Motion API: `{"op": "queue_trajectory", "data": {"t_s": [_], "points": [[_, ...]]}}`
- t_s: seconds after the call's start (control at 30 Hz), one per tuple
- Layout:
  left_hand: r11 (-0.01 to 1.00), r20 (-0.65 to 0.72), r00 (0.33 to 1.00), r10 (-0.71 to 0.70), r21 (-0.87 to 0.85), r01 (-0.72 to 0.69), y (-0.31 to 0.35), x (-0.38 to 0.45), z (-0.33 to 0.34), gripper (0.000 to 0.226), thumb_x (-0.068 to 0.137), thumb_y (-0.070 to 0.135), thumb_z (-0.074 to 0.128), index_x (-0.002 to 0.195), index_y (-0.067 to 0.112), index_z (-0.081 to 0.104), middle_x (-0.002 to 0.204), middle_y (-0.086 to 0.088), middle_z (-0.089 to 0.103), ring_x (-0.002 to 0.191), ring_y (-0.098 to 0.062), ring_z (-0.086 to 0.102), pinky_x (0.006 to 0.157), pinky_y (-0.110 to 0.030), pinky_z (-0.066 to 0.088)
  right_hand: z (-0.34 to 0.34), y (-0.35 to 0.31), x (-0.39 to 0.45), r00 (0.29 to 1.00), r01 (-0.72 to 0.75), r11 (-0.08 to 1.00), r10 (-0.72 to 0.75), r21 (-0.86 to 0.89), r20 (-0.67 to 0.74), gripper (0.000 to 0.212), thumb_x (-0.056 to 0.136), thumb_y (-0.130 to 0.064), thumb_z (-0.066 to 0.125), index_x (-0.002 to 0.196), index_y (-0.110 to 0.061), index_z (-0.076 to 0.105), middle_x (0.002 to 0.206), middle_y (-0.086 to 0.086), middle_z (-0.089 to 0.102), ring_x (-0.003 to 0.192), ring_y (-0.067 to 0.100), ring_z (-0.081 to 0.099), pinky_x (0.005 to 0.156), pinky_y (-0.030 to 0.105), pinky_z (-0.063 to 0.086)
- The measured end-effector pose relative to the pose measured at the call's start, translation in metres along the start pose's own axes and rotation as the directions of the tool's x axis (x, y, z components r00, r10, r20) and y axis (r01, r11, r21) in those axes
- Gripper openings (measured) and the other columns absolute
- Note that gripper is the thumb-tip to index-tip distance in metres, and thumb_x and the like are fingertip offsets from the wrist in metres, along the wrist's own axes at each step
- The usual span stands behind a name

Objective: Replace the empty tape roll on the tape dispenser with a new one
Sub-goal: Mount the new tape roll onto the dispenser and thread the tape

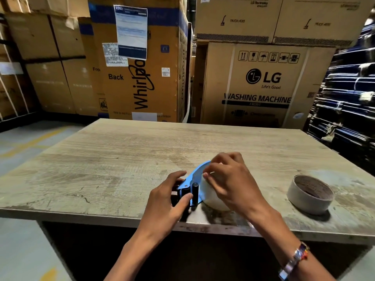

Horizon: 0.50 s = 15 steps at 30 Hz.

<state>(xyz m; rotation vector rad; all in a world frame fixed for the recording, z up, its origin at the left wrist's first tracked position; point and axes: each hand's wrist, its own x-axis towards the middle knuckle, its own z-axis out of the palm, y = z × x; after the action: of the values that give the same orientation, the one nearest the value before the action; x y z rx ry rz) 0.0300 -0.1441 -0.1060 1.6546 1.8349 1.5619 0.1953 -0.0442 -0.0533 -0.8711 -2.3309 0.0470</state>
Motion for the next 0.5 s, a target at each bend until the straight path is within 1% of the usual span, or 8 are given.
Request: {"op": "queue_trajectory", "data": {"t_s": [0.07,0.1,0.13,0.2,0.27,0.33,0.43,0.5], "points": [[1.0,0.011,1.0,0.001,-0.001,-0.001,0.0,0.001,-0.001,0.046,0.087,0.022,0.074,0.129,0.031,0.057,0.116,0.005,0.069,0.105,0.001,0.066,0.085,-0.027,0.059,0.004,-0.002,0.011,0.994,0.001,0.999,-0.004,0.032,0.113,0.021,0.097,-0.04,0.061,0.102,-0.025,0.075,0.107,-0.012,0.061,0.113,0.015,0.042,0.085,0.035,0.05],[1.0,0.016,1.0,0.006,0.003,-0.006,0.0,0.002,-0.002,0.046,0.087,0.022,0.073,0.129,0.031,0.057,0.116,0.006,0.069,0.104,0.003,0.065,0.081,-0.021,0.058,0.006,-0.004,0.015,0.987,-0.001,0.999,-0.004,0.032,0.16,0.022,0.097,-0.042,0.06,0.103,-0.026,0.075,0.108,-0.013,0.061,0.112,0.013,0.043,0.085,0.034,0.049],[1.0,0.022,1.0,0.011,0.006,-0.011,-0.001,0.003,-0.003,0.046,0.088,0.021,0.073,0.129,0.031,0.057,0.115,0.007,0.069,0.103,0.005,0.064,0.078,-0.015,0.055,0.007,-0.005,0.019,0.98,-0.006,1.0,0.001,0.028,0.198,0.023,0.097,-0.044,0.06,0.103,-0.028,0.075,0.109,-0.014,0.06,0.111,0.012,0.043,0.084,0.034,0.048],[1.0,0.035,0.999,0.012,0.001,-0.012,-0.002,0.005,-0.004,0.045,0.088,0.021,0.072,0.129,0.031,0.057,0.113,0.009,0.069,0.103,0.007,0.063,0.074,-0.009,0.051,0.009,-0.007,0.024,0.971,-0.024,1.0,0.02,0.016,0.239,0.023,0.095,-0.047,0.061,0.102,-0.03,0.075,0.107,-0.015,0.06,0.107,0.011,0.044,0.082,0.033,0.047],[1.0,0.046,0.999,0.009,-0.014,-0.008,-0.003,0.007,-0.006,0.046,0.088,0.021,0.072,0.13,0.032,0.056,0.11,0.012,0.068,0.103,0.008,0.063,0.074,-0.008,0.051,0.009,-0.008,0.028,0.967,-0.033,0.999,0.033,-0.003,0.254,0.022,0.094,-0.046,0.063,0.102,-0.031,0.076,0.106,-0.015,0.059,0.106,0.012,0.043,0.081,0.033,0.046],[0.999,0.058,0.998,0.003,-0.034,-0.001,-0.003,0.007,-0.007,0.047,0.089,0.021,0.072,0.131,0.033,0.055,0.108,0.016,0.067,0.102,0.009,0.063,0.074,-0.008,0.052,0.01,-0.009,0.031,0.962,-0.041,0.999,0.038,0.005,0.271,0.018,0.094,-0.042,0.064,0.103,-0.031,0.076,0.104,-0.014,0.057,0.107,0.014,0.043,0.082,0.034,0.045],[0.998,0.064,0.998,-0.014,-0.062,0.018,-0.004,0.007,-0.008,0.048,0.089,0.022,0.071,0.131,0.036,0.053,0.107,0.016,0.067,0.1,0.007,0.066,0.073,-0.009,0.052,0.013,-0.01,0.031,0.959,-0.048,0.998,0.033,0.047,0.282,0.014,0.095,-0.031,0.064,0.102,-0.029,0.076,0.1,-0.015,0.053,0.106,0.015,0.042,0.084,0.034,0.044],[0.997,0.058,0.998,-0.025,-0.074,0.029,-0.006,0.006,-0.007,0.047,0.089,0.021,0.072,0.131,0.035,0.053,0.106,0.016,0.067,0.097,0.005,0.067,0.072,-0.009,0.052,0.014,-0.009,0.03,0.959,-0.053,0.997,0.033,0.062,0.282,0.013,0.095,-0.029,0.064,0.1,-0.028,0.076,0.099,-0.014,0.054,0.104,0.014,0.042,0.084,0.035,0.044]]}}
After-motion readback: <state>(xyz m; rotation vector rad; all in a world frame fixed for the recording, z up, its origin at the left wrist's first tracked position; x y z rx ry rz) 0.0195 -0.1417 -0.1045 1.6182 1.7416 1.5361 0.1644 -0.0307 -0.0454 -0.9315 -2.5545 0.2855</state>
